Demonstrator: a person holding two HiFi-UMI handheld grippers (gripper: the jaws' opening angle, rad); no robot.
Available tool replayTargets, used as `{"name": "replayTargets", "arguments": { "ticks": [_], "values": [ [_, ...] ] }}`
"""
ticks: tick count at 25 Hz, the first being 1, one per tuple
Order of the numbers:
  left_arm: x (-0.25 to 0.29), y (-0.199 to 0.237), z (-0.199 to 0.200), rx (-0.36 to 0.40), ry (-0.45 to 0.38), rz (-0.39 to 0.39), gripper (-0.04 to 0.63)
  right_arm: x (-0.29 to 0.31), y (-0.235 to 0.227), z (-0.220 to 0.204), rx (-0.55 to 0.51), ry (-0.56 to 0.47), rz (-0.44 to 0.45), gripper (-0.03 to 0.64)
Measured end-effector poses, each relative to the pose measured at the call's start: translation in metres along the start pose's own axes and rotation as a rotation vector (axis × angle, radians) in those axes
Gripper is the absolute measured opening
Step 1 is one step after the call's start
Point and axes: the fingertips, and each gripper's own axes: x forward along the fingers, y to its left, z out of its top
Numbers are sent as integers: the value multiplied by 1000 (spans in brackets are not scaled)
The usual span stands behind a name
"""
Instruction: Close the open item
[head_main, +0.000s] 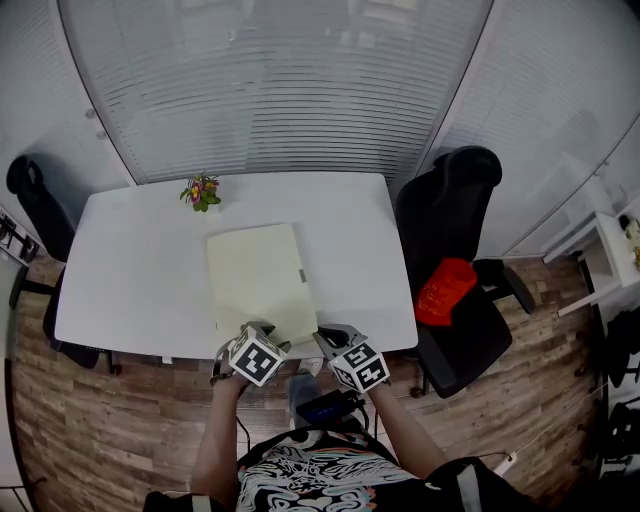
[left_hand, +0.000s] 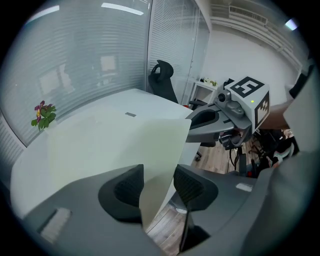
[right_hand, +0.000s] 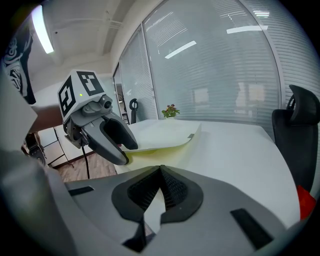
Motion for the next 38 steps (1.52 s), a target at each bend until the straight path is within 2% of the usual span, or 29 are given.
{"name": "replayTargets", "arguments": {
  "ticks": [5, 8, 38],
  "values": [
    [6, -3, -2, 56, 79, 0, 186, -1, 0, -1, 2, 1, 6, 3],
    [7, -2, -2, 59, 105, -9, 187, 0, -1, 0, 8, 0, 6, 3],
    [11, -3, -4, 74, 148, -10, 198, -1, -1, 0, 24, -7, 19, 3]
  ]
}}
